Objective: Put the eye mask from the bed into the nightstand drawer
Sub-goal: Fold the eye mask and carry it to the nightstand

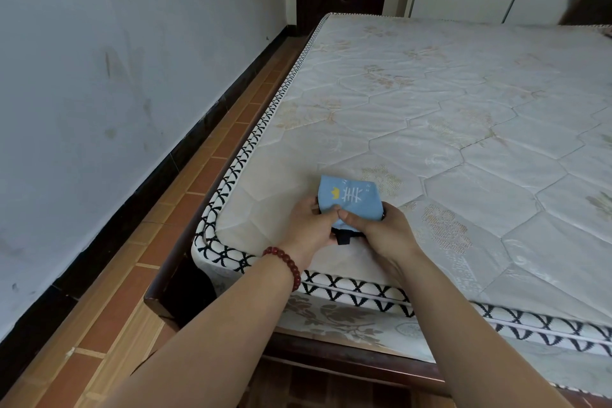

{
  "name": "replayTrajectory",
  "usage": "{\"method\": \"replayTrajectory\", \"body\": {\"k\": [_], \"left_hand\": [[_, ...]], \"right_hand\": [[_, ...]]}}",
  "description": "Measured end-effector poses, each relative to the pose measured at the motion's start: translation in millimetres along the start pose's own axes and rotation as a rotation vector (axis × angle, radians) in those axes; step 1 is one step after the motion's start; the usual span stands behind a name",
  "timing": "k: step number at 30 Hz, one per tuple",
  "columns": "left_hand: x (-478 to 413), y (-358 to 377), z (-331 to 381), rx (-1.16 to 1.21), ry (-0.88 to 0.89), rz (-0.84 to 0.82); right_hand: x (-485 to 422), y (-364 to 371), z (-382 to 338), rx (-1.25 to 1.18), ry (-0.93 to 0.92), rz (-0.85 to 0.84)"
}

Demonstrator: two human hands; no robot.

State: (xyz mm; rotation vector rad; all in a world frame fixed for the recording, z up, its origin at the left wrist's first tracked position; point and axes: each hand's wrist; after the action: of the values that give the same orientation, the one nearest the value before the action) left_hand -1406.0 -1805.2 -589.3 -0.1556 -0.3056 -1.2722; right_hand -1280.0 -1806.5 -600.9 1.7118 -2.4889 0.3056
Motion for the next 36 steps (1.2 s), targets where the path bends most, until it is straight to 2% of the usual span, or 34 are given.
{"method": "replayTrajectory", "body": {"k": [7, 12, 17, 24, 28, 36], "left_hand": [[2, 0, 1, 0.002, -0.004, -0.089], [5, 5, 3, -0.010, 0.033, 0.014], [3, 12, -2, 0.135, -0.065, 0.141], [5, 12, -5, 0.184, -0.087, 0.154], [7, 11, 0, 0.291, -0.171, 0.185], [15, 13, 25, 0.423, -0.204, 0.233]], "right_hand": [[-2, -5, -8, -0.488, 0.299, 0.001], [1, -2, -8, -0.507, 0.308, -0.007], [10, 2, -9, -0.533, 0.349, -0.030], [19, 4, -9, -0.629, 0.411, -0.059], [23, 7, -10, -0.650, 0.424, -0.068], [26, 6, -37, -0.674, 0.412, 0.002]]}}
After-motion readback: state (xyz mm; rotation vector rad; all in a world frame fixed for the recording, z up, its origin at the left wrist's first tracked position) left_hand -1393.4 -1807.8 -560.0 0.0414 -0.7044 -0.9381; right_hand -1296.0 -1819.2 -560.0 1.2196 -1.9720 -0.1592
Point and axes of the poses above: each hand's wrist, its own x-axis away from the middle knuckle, its own y-axis out of the palm, z = x × y, and after that the axes turned 15 degrees about z, right-handed
